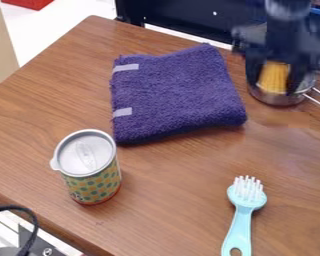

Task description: Take the corn out of the pot and put it above and to the right of the brush

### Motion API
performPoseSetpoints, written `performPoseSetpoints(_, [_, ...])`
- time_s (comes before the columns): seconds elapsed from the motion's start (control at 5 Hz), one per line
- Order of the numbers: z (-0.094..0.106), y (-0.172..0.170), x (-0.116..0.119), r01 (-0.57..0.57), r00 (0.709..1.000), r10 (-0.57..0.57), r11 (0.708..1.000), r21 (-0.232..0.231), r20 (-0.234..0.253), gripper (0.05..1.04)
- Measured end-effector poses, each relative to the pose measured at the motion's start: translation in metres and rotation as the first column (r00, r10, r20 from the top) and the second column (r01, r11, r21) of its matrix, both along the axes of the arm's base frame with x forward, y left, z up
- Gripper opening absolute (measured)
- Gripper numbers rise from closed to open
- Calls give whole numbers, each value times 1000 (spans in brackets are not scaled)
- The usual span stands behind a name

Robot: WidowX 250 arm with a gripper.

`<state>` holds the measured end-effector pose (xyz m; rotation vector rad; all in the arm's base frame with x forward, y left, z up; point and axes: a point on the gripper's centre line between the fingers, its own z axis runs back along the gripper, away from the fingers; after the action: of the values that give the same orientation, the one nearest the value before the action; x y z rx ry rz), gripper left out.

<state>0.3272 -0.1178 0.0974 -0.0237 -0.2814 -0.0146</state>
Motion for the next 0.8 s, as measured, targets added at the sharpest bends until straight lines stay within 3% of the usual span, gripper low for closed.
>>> performPoseSetpoints(0.4, [-19, -22, -59, 235, 972, -235, 971, 44, -19, 630])
performPoseSetpoints(0.6, [-21, -32, -61, 240, 971, -241, 969, 62, 5, 630])
performPoseSetpoints(0.8, [-44, -35, -60, 227, 974, -224, 970, 83, -45, 630])
